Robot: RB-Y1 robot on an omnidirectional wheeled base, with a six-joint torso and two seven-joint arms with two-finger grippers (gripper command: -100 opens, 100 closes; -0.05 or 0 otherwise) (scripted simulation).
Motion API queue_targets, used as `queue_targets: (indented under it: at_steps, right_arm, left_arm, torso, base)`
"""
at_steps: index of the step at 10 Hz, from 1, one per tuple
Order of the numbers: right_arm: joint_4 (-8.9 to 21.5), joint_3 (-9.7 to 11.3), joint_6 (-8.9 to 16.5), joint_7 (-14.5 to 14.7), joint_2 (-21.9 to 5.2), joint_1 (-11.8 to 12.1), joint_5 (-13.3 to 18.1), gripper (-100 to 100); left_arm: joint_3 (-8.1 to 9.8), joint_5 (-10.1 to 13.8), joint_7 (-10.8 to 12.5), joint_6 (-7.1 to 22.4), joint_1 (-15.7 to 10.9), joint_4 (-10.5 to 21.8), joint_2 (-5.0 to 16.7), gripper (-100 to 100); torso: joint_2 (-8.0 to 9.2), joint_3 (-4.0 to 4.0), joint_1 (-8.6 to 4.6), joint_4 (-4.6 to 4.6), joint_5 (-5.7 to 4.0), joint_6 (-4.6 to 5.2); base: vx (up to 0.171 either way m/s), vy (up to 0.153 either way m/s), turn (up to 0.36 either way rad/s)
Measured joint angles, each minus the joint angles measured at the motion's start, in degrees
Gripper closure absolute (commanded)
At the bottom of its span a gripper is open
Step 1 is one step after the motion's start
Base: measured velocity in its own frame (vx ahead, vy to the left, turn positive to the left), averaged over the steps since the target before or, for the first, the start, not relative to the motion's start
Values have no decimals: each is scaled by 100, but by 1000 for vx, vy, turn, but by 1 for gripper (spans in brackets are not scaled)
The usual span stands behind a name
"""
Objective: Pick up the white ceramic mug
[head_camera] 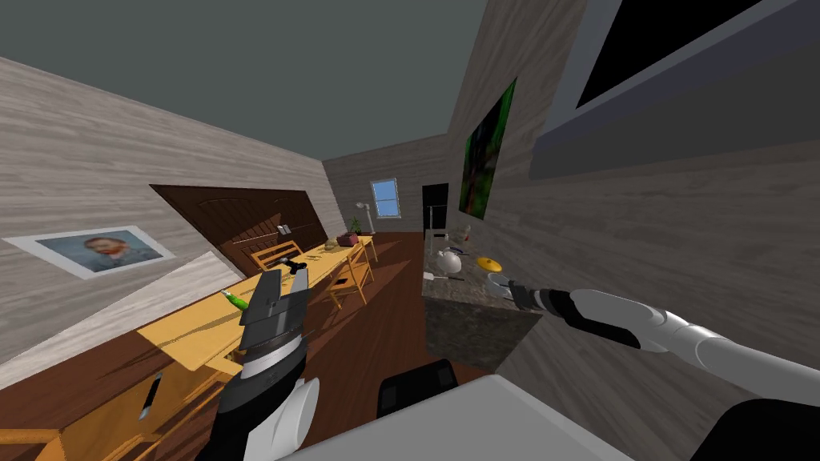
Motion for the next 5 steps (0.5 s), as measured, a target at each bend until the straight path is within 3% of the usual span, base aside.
queue_targets:
  at_steps: [2, 4, 5]
  right_arm:
    - [-301, -106, -100, 86, -94, 153, 2, 100]
    - [-499, -148, -244, 191, -147, 170, 16, 100]
    - [-508, -151, -257, 197, -148, 170, 14, 0]
  left_arm:
    - [0, 0, 0, 0, 1, 0, 0, 0]
    - [0, 0, 0, 0, 0, 0, 0, 0]
    - [0, 0, 0, 0, -1, 0, 0, 0]
  torso:
    - [-23, -12, 10, -3, 1, 1]
    - [-24, -14, 6, -4, 2, -10]
    - [-9, -7, 3, -3, 1, -17]
  base:
    - [153, 17, -363]
    - [83, 3, -146]
    - [8, 1, 9]
